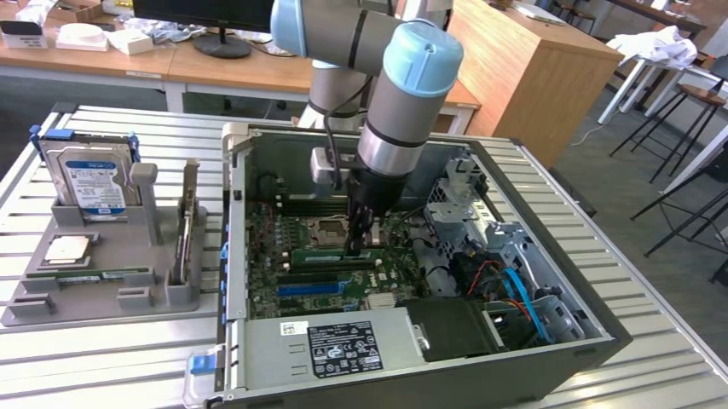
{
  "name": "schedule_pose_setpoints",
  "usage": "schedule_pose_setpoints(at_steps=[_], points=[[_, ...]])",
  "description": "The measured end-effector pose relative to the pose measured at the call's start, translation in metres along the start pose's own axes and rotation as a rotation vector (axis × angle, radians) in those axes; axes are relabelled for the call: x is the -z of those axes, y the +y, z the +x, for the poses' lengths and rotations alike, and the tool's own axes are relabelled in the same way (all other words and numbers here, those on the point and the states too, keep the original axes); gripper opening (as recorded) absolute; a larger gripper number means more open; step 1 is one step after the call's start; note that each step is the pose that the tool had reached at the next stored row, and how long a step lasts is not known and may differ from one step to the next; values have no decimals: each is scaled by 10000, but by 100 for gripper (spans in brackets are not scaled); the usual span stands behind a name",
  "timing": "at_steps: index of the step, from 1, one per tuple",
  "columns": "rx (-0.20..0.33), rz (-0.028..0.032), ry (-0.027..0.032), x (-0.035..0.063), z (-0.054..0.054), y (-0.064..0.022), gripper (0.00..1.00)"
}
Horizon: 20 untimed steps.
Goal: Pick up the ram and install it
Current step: 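Insert the ram into the slot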
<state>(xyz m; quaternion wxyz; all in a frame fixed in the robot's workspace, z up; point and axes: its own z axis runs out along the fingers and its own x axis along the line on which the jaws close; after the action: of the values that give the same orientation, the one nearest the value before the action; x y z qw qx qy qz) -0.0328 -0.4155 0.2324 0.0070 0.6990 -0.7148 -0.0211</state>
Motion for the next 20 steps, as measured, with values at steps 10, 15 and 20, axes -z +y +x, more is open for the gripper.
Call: schedule_pose_setpoints(at_steps=[10, 15, 20], points=[[0, -1, 2, -3, -5, 0, 11], [0, -1, 3, -11, -5, 0, 11], [0, -1, 1, -15, -5, 0, 11]])
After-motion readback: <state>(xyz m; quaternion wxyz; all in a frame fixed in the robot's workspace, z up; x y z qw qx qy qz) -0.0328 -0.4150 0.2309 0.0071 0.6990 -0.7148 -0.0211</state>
